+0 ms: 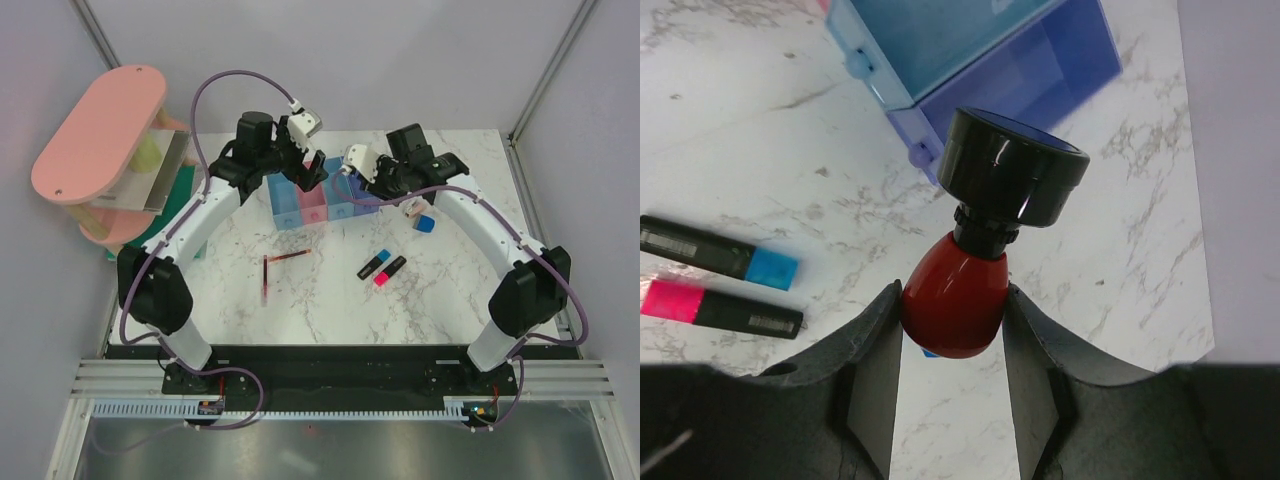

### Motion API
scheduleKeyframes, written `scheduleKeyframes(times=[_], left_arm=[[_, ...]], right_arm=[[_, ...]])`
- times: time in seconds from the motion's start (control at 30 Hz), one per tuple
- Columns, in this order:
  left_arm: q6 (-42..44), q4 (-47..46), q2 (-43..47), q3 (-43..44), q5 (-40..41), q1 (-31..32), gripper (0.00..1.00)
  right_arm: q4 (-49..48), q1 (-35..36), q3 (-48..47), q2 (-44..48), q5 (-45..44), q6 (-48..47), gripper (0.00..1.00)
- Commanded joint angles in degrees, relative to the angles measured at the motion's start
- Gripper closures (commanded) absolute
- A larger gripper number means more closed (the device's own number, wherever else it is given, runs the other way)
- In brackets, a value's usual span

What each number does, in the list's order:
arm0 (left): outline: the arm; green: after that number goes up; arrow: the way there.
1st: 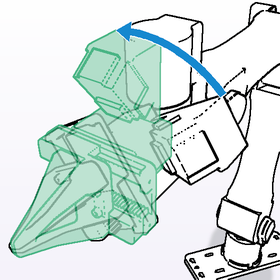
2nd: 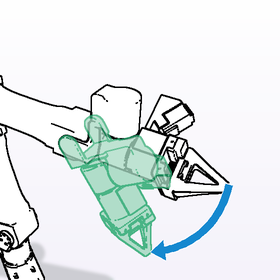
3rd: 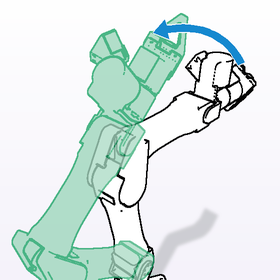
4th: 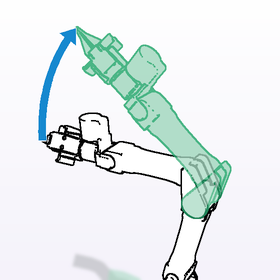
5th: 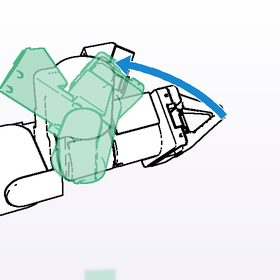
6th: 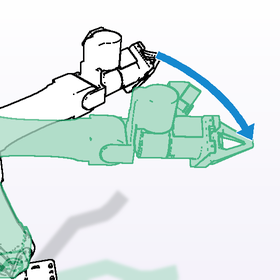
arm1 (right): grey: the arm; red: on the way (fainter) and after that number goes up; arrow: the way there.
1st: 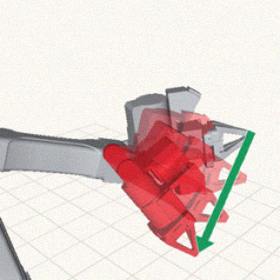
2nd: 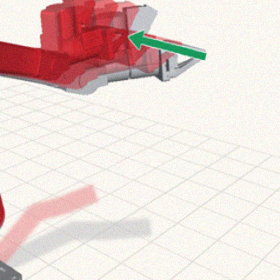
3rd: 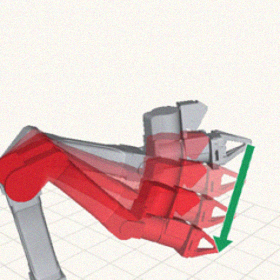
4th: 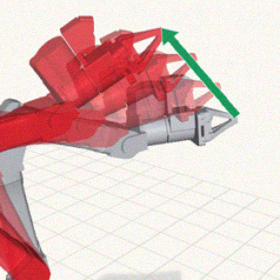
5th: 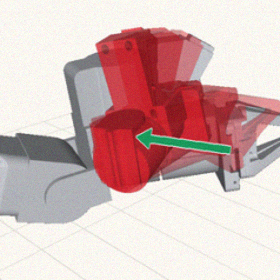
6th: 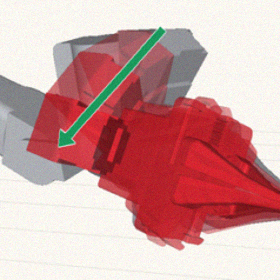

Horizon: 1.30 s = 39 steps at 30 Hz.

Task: Sort the stationery into containers
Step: Place the stationery in the storage box.

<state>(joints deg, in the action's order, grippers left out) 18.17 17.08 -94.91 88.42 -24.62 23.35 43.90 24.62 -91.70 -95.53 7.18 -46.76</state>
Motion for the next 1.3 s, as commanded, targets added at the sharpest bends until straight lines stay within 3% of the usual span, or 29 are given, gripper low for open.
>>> scheduleKeyframes(times=[0.0, 0.4, 1.27], left_arm=[[-5.78, -4.06, -3.78, 1.05, -0.96, 0.20, 0.00], [-12.98, -11.19, -5.99, 2.19, -10.17, 0.29, 0.00], [-17.64, -14.97, -7.04, -0.26, -13.08, 1.17, 0.00]], right_arm=[[-1.27, 1.57, -2.42, -0.44, -0.06, -0.44, 0.59], [-4.52, 3.59, -3.75, -3.62, -0.94, 2.11, 0.59], [-7.25, 8.34, -2.87, -0.28, -2.43, 6.33, 0.60]])
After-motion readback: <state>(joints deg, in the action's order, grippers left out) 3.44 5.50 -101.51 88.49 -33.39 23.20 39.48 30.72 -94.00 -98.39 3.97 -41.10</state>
